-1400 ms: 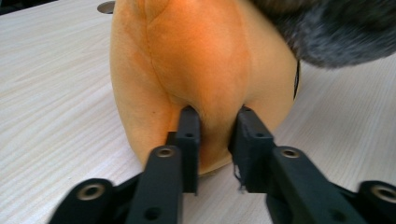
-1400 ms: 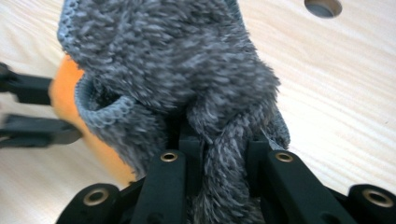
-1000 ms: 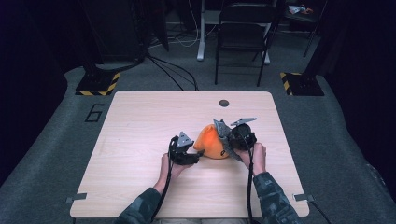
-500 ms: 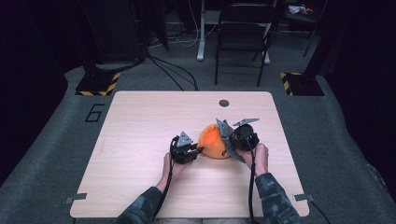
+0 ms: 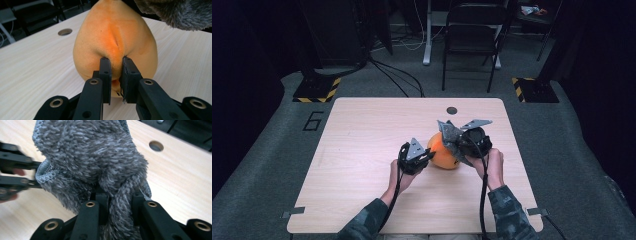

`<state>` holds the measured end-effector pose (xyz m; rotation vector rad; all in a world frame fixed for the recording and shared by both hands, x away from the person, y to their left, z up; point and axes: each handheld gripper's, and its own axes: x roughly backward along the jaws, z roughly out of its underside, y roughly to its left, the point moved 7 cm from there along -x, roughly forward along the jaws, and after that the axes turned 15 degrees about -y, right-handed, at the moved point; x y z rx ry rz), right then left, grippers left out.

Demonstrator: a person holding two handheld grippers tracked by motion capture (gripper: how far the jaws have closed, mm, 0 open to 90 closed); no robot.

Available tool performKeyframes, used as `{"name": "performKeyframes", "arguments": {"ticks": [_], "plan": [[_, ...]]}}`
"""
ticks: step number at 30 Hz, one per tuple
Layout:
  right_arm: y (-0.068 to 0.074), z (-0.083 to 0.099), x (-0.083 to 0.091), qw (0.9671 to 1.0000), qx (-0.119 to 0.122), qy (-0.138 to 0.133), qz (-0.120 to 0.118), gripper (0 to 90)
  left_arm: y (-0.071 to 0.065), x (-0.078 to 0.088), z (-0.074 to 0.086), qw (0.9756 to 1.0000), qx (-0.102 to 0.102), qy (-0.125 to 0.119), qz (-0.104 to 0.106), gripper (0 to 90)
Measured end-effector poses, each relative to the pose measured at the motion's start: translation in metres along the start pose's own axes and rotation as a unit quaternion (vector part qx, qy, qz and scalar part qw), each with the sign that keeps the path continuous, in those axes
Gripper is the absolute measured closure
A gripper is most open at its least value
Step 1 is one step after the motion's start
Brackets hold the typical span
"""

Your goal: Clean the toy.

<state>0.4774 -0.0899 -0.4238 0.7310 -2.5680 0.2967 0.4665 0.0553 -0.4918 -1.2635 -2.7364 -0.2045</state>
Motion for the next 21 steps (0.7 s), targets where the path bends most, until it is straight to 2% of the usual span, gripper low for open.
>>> {"name": "performKeyframes", "arguments": {"ticks": [2,5,7,9,10,12,13,14,21], "plan": [[0.014,-0.006,0.004,0.9997,0.022,0.007,-0.006,75.0,-0.005,-0.001,-0.002,0.9999,-0.013,-0.003,0.006,80.2],[0.027,-0.009,0.004,0.9981,0.059,0.015,-0.003,74.2,-0.011,-0.001,-0.003,0.9993,-0.033,-0.009,0.015,80.2],[0.032,-0.009,0.002,0.9972,0.072,0.018,-0.005,73.6,-0.016,-0.002,-0.003,0.9988,-0.043,-0.009,0.023,80.2],[0.033,-0.005,-0.001,0.9963,0.08,0.033,0.006,73.7,-0.019,-0.002,-0.003,0.9986,-0.047,-0.01,0.023,80.3],[0.033,-0.002,-0.004,0.9957,0.085,0.037,0.007,73.8,-0.021,-0.003,-0.003,0.998,-0.058,-0.008,0.026,80.3],[0.032,0.006,-0.011,0.9948,0.089,0.048,0.01,74.1,-0.023,-0.004,-0.001,0.9973,-0.068,0.001,0.027,80.4],[0.032,0.009,-0.011,0.9941,0.09,0.059,0.01,74.3,-0.024,-0.004,0.0,0.9975,-0.064,0.001,0.03,80.5],[0.03,0.009,-0.013,0.9937,0.098,0.053,0.011,74.5,-0.025,-0.004,0.0,0.9975,-0.065,0.0,0.028,80.6],[0.022,0.012,-0.013,0.995,0.08,0.057,0.015,75.3,-0.027,-0.004,0.001,0.9974,-0.061,0.001,0.037,81.0]]}}
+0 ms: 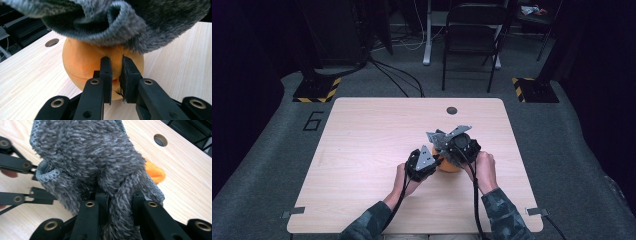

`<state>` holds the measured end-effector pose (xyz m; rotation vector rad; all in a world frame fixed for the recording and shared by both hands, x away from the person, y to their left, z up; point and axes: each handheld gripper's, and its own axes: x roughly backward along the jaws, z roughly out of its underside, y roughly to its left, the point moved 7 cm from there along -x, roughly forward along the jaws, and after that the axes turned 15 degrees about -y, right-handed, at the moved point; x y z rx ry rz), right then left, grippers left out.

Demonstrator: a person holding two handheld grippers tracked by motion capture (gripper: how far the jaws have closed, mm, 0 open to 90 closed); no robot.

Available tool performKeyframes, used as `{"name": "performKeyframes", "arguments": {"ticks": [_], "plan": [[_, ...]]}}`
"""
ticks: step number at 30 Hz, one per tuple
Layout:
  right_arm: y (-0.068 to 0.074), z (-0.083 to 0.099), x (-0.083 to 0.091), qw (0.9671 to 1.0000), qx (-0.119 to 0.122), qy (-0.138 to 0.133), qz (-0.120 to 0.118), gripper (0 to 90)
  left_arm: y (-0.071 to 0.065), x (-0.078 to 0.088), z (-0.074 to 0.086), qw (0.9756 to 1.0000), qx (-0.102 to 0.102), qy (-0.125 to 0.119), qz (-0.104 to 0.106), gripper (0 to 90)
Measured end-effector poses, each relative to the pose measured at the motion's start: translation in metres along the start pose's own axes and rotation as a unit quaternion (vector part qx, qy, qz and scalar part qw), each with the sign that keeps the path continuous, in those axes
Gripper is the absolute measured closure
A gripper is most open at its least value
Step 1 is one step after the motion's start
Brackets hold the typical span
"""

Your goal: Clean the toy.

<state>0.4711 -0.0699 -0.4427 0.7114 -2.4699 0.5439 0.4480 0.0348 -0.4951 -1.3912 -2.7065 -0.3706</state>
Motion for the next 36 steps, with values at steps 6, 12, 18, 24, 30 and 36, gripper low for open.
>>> {"name": "performKeyframes", "arguments": {"ticks": [6,12,18,24,30,36], "plan": [[-0.017,0.006,-0.004,0.9998,-0.004,-0.004,0.021,75.5,0.003,0.0,0.002,1.0,0.001,0.0,0.002,83.2],[-0.019,0.009,-0.004,0.9996,-0.02,0.0,0.018,75.5,0.004,0.0,0.005,0.9999,0.005,0.009,-0.004,83.5],[-0.024,0.011,-0.004,0.9994,-0.021,0.0,0.027,75.5,0.004,-0.001,0.009,0.9999,0.007,0.014,-0.005,83.8],[-0.046,0.026,-0.007,0.9971,-0.043,0.019,0.06,75.4,0.006,-0.001,0.012,0.9998,0.014,0.016,-0.004,83.9],[-0.064,0.028,0.001,0.9952,-0.057,0.015,0.077,75.4,0.005,-0.002,0.012,0.9998,0.014,0.014,-0.001,83.9],[-0.015,-0.002,0.008,0.9994,-0.027,-0.023,0.0,75.3,0.003,-0.002,0.011,0.9998,0.007,0.019,0.0,83.9]]}}
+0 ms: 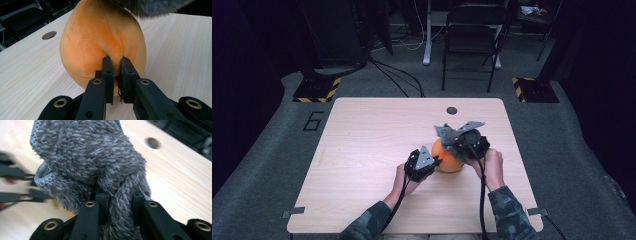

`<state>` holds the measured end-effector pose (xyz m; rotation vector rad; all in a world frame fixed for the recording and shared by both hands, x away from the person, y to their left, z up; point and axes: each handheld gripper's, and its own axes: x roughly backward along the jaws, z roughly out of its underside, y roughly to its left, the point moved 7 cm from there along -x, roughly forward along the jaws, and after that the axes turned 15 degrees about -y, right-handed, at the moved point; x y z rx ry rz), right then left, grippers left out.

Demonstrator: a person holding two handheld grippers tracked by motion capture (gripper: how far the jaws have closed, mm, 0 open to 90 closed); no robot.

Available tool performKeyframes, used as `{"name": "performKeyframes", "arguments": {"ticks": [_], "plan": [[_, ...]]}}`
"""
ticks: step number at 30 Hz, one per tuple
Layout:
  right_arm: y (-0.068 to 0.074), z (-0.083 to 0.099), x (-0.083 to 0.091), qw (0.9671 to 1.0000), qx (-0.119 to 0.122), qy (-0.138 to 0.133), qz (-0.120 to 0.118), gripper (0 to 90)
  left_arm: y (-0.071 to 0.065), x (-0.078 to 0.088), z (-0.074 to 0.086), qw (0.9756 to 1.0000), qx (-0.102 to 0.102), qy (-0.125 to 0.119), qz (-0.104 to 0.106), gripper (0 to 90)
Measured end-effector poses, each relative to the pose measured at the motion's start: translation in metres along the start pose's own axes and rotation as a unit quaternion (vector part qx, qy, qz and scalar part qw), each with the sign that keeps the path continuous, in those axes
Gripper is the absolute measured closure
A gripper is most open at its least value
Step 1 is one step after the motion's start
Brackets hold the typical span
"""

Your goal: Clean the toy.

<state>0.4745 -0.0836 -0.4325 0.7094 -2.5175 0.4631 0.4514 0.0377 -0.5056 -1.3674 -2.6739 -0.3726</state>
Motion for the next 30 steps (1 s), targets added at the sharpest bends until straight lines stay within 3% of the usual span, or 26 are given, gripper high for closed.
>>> {"name": "performKeyframes", "arguments": {"ticks": [2,4,6,8,9,12,15,17,18,22,25,30], "plan": [[0.01,0.003,-0.008,0.9996,0.027,0.011,-0.006,75.3,-0.001,0.0,0.001,1.0,0.002,0.001,0.001,83.9],[0.009,0.007,-0.014,0.9996,0.023,0.016,-0.002,75.4,0.0,0.0,0.002,1.0,0.002,-0.001,0.002,83.9],[-0.003,0.009,-0.015,0.9999,0.007,0.012,-0.001,75.4,0.0,0.0,0.003,1.0,0.0,0.001,-0.001,84.0],[-0.015,0.013,-0.014,0.9996,-0.001,0.015,0.022,75.4,0.0,0.0,0.003,1.0,0.0,0.002,0.0,83.9],[-0.021,0.017,-0.014,0.9991,-0.02,0.017,0.033,75.4,0.001,0.0,0.003,1.0,0.001,0.002,0.0,84.0],[-0.041,0.028,-0.016,0.9973,-0.031,0.021,0.064,75.3,0.003,0.002,0.005,1.0,0.005,0.006,-0.002,83.9],[-0.048,0.034,-0.015,0.996,-0.074,0.012,0.048,75.3,0.005,0.002,0.005,0.9999,0.008,0.007,-0.004,83.8],[-0.042,0.034,-0.017,0.9955,-0.092,0.008,0.018,75.4,0.007,0.003,0.006,0.9999,0.006,0.011,-0.004,83.7],[-0.037,0.035,-0.021,0.996,-0.089,0.009,0.002,75.5,0.007,0.003,0.006,0.9999,0.01,0.012,-0.003,83.6],[-0.028,0.039,-0.031,0.997,-0.076,0.014,0.003,76.1,0.011,0.006,0.007,0.9996,0.016,0.021,0.001,81.2],[-0.025,0.039,-0.032,0.9969,-0.077,0.012,0.004,76.2,0.013,0.007,0.005,0.9993,0.025,0.028,0.004,71.6],[-0.023,0.038,-0.035,0.9973,-0.073,0.008,0.005,76.2,0.014,0.006,0.0,0.9988,0.028,0.041,0.002,46.3]]}}
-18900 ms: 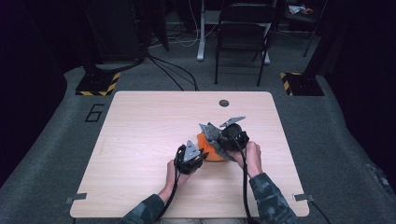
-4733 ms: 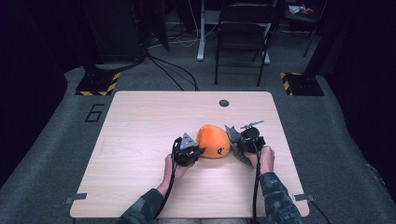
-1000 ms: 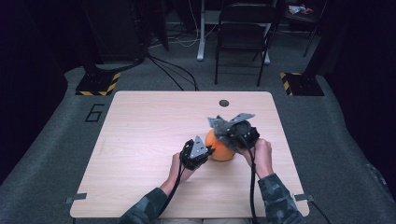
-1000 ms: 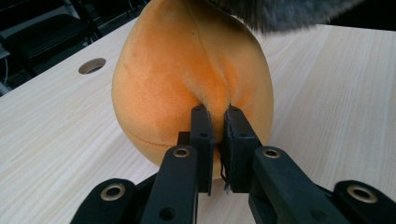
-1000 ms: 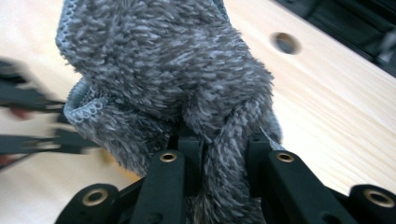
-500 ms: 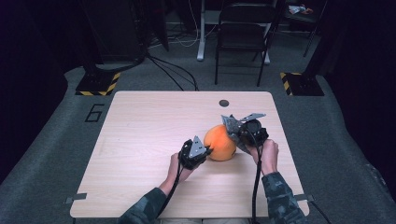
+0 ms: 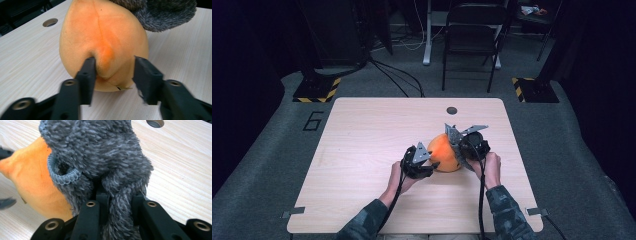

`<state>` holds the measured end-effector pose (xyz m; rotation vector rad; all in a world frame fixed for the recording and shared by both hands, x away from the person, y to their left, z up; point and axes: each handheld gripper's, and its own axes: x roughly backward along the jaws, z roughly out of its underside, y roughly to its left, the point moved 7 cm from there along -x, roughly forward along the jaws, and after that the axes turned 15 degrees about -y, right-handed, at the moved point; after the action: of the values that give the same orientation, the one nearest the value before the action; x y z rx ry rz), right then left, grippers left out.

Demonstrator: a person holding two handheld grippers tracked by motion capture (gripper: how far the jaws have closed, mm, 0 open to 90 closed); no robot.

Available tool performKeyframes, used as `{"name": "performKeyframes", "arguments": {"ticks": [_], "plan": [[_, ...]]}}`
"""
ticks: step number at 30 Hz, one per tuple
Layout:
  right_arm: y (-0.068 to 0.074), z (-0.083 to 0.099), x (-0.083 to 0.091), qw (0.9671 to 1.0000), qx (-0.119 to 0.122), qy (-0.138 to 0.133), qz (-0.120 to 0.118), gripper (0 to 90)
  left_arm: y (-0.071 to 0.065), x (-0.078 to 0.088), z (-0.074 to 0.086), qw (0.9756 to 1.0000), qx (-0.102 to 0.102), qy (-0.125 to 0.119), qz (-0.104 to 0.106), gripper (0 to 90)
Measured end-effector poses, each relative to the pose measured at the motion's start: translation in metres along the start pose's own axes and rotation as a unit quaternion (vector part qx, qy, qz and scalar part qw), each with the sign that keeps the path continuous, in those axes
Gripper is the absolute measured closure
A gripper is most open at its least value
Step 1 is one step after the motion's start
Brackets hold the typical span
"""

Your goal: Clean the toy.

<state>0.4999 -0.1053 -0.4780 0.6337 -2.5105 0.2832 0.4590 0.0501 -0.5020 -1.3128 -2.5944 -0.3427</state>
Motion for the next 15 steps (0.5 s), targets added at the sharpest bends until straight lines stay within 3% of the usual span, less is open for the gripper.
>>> {"name": "performKeyframes", "arguments": {"ticks": [2,8,12,14,15], "plan": [[0.002,-0.001,0.0,1.0,0.005,-0.002,0.0,76.2,0.001,0.0,-0.004,1.0,-0.003,0.0,-0.005,38.5],[0.008,-0.003,0.0,0.9999,0.014,-0.002,-0.002,76.2,0.0,-0.003,-0.019,1.0,-0.002,-0.004,-0.002,30.2],[0.01,-0.003,0.001,0.9999,0.01,0.001,0.003,76.0,-0.006,-0.018,-0.019,0.9993,-0.028,0.025,0.003,26.6],[0.008,-0.002,0.0,0.9999,0.013,-0.002,-0.002,75.7,-0.008,-0.023,-0.015,0.9975,-0.05,0.048,-0.009,27.6],[0.007,-0.002,-0.001,0.9999,0.012,-0.005,-0.006,75.5,-0.008,-0.024,-0.013,0.9955,-0.072,0.058,-0.018,29.3]]}}
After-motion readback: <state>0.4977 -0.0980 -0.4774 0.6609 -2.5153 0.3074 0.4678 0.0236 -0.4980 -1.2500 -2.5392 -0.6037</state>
